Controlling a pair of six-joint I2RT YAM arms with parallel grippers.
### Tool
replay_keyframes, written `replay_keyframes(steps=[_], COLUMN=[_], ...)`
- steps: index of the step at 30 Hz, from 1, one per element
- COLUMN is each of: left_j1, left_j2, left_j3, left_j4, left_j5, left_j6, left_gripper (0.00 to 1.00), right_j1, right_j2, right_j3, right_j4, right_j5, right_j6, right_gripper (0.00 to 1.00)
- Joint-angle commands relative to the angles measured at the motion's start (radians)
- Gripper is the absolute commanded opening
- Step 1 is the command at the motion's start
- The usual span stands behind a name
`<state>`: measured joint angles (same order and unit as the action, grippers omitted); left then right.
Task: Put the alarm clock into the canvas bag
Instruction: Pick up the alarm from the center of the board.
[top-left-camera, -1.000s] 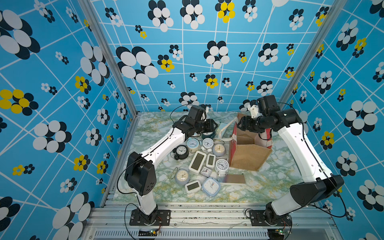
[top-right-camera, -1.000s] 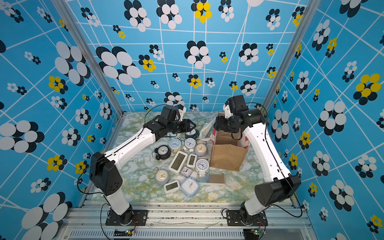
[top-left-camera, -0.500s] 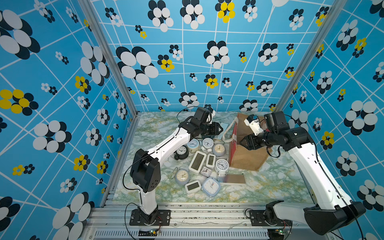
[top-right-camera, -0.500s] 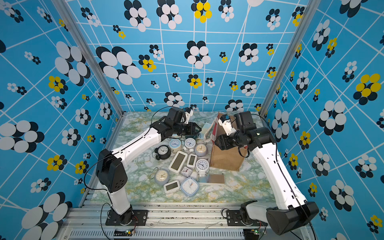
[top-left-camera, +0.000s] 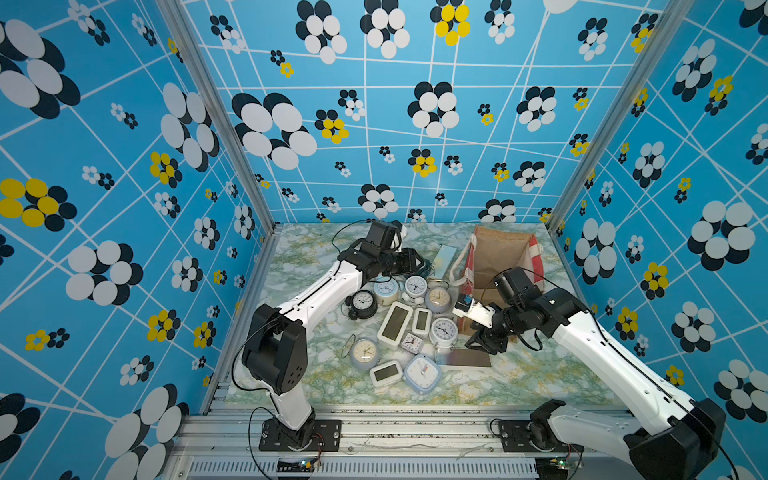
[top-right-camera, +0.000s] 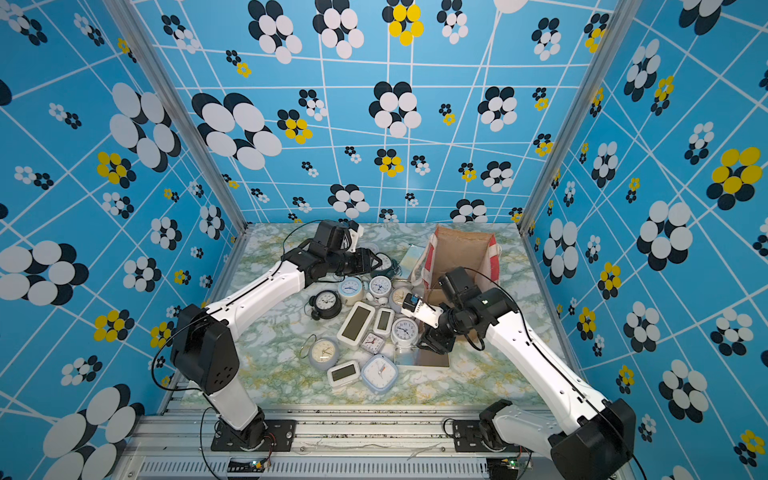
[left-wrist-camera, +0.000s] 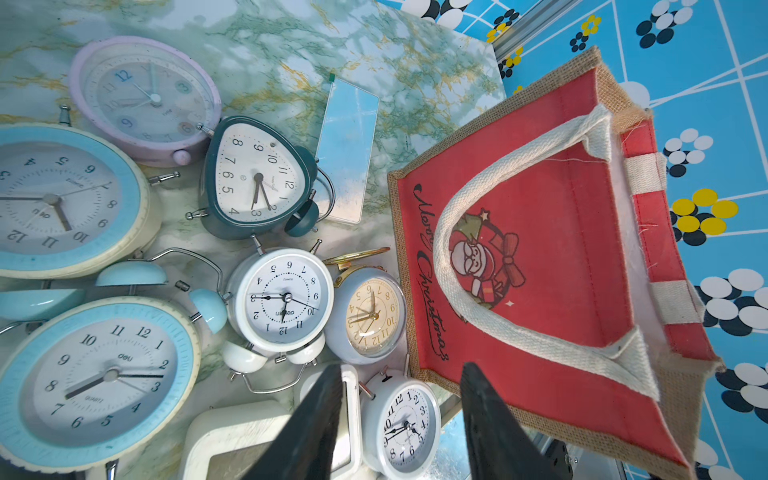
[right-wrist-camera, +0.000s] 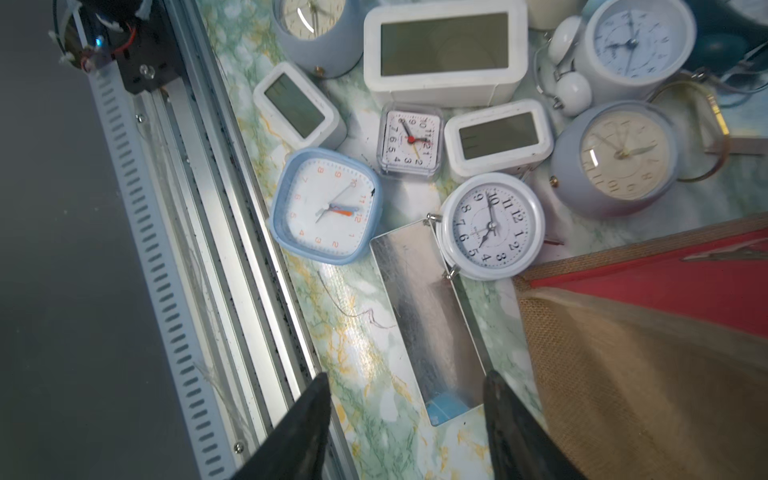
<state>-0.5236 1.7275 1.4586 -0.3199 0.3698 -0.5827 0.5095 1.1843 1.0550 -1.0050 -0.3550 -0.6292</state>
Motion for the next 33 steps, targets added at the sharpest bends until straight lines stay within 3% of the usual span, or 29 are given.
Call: replay_keyframes(steps=[1, 10, 19, 25, 33], left_j1=[0.008, 0.01, 0.011, 0.011, 0.014], left_j2=[-0.033, -0.043, -0.051, -0.046, -0.046], left_j3=[-0.025, -0.054, -0.065, -0.067, -0.069], left_j4=[0.024, 0.035, 0.036, 0.045, 0.047], left_j5=[0.004, 0.003, 0.0, 0.003, 0.006], left_j6=[-0.005, -0.017, -0.023, -0.032, -0.031], left_gripper=[0.5, 0.5, 0.5, 0.5, 0.5], right_j1=[0.022, 0.077, 0.084, 0.1, 0.125], right_j2=[0.032, 0.183, 0.262, 0.319, 0.339], right_j3=[-0.058, -0.174, -0.239, -0.243, -0.261], right_j4=[0.016, 0.195, 0.301, 0.33, 0.356], right_j5=[0.066, 0.159, 0.148, 0.171, 0.203], right_j6=[-0.109, -0.147, -0.163, -0.176, -0.179], right_gripper=[0.62, 0.68, 0.76, 0.75, 0.64])
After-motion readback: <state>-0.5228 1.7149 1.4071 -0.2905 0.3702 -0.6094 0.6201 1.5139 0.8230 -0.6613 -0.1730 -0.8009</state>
